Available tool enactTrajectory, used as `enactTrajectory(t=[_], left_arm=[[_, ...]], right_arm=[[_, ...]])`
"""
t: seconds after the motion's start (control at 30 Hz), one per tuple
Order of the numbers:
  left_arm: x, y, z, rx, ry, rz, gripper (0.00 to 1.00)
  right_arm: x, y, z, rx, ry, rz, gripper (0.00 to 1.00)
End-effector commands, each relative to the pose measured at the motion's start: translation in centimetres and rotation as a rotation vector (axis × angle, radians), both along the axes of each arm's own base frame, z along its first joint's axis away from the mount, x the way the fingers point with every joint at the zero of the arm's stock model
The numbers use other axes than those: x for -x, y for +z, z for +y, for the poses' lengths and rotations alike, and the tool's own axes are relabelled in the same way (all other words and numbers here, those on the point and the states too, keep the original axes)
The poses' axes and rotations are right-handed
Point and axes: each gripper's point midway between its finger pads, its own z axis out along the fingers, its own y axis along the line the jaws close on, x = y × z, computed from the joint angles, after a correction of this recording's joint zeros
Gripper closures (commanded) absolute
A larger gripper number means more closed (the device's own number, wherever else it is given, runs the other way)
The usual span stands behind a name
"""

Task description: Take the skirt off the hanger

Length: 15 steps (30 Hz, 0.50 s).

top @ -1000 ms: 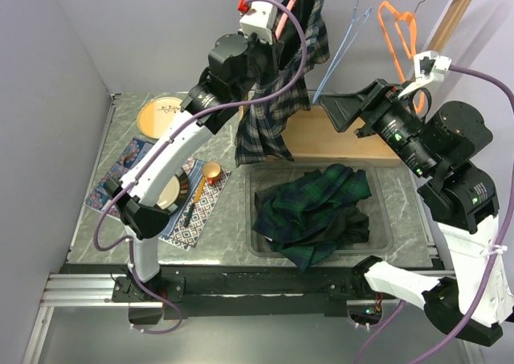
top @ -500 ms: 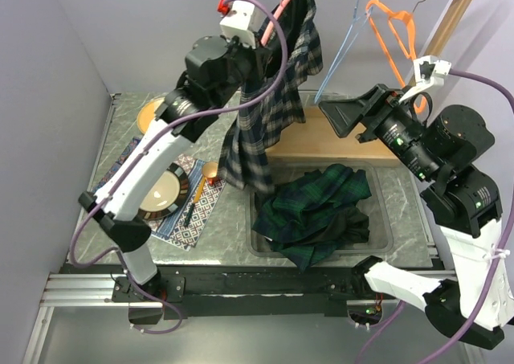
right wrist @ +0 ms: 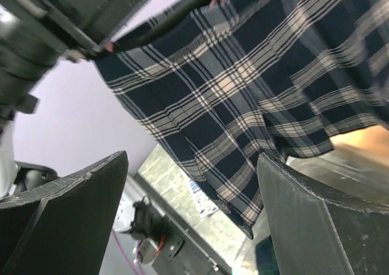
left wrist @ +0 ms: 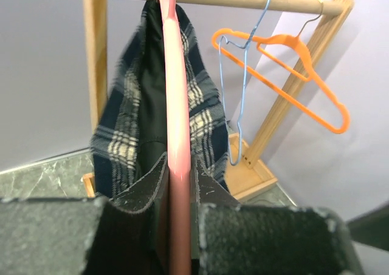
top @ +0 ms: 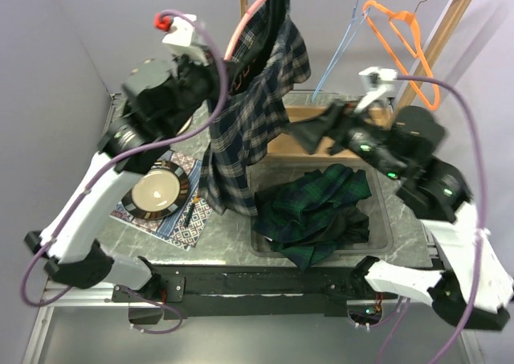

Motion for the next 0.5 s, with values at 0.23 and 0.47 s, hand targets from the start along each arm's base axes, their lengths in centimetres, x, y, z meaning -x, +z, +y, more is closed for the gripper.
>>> enactTrajectory(t=[0.23,0.47], left_arm=[[7.0,10.6,8.7,0.364,0.074,-0.221,0.99],[7.9,10.9,9.8,0.414,0.081,-0.221,0.99]], right_arm=[[0.9,0.9,10.3,-0.137,0.047,-0.064,0.0],[2.3,-1.5,16.8,-0.093,0.081,-0.114,0.0]])
